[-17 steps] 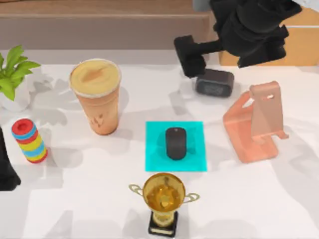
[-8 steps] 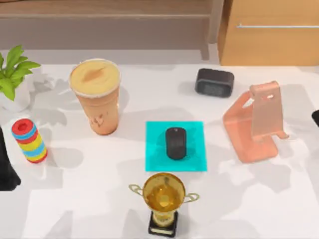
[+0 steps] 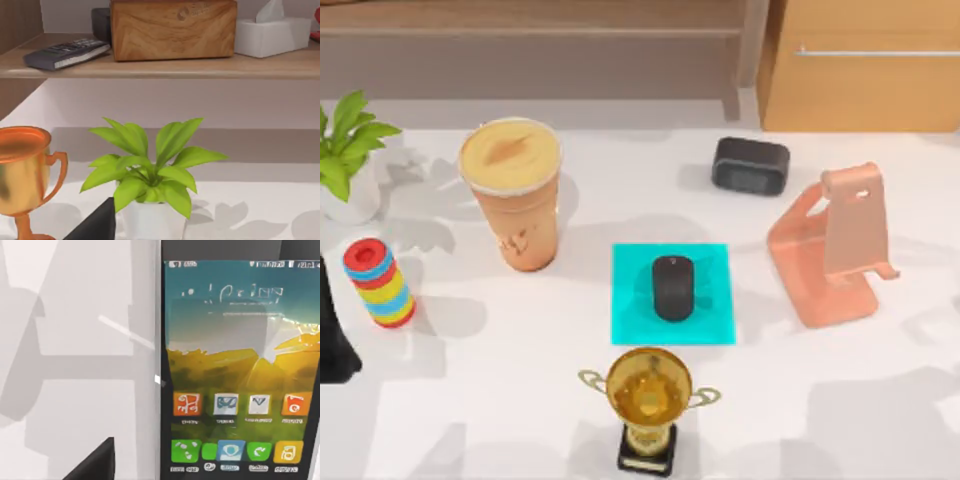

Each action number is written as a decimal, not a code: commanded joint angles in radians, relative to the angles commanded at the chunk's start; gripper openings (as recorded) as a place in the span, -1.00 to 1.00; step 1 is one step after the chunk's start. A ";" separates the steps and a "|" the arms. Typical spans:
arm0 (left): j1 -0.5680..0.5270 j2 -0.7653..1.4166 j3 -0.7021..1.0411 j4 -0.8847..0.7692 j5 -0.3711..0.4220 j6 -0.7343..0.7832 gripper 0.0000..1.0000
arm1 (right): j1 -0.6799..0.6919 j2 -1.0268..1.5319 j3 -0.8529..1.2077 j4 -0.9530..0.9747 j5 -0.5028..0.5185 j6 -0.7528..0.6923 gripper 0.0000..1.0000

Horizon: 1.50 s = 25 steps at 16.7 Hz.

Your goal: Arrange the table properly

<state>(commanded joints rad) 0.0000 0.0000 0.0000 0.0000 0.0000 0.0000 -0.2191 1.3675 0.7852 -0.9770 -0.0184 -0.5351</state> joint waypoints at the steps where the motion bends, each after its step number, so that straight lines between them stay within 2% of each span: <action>1: 0.000 0.000 0.000 0.000 0.000 0.000 1.00 | -0.001 0.000 -0.001 0.000 0.000 0.000 1.00; 7: 0.000 0.000 0.000 0.000 0.000 0.000 1.00 | 0.003 0.011 -0.007 0.014 0.000 0.002 1.00; 16: 0.000 0.000 0.000 0.000 0.000 0.000 1.00 | 0.008 0.156 -0.168 0.326 0.000 0.011 1.00; 21: 0.000 0.000 0.000 0.000 0.000 0.000 1.00 | 0.008 0.165 -0.178 0.344 0.000 0.011 1.00; 25: 0.000 0.000 0.000 0.000 0.000 0.000 1.00 | 0.008 0.165 -0.178 0.344 0.000 0.011 0.40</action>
<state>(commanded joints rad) 0.0000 0.0000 0.0000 0.0000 0.0000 0.0000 -0.2107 1.5330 0.6071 -0.6335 -0.0186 -0.5238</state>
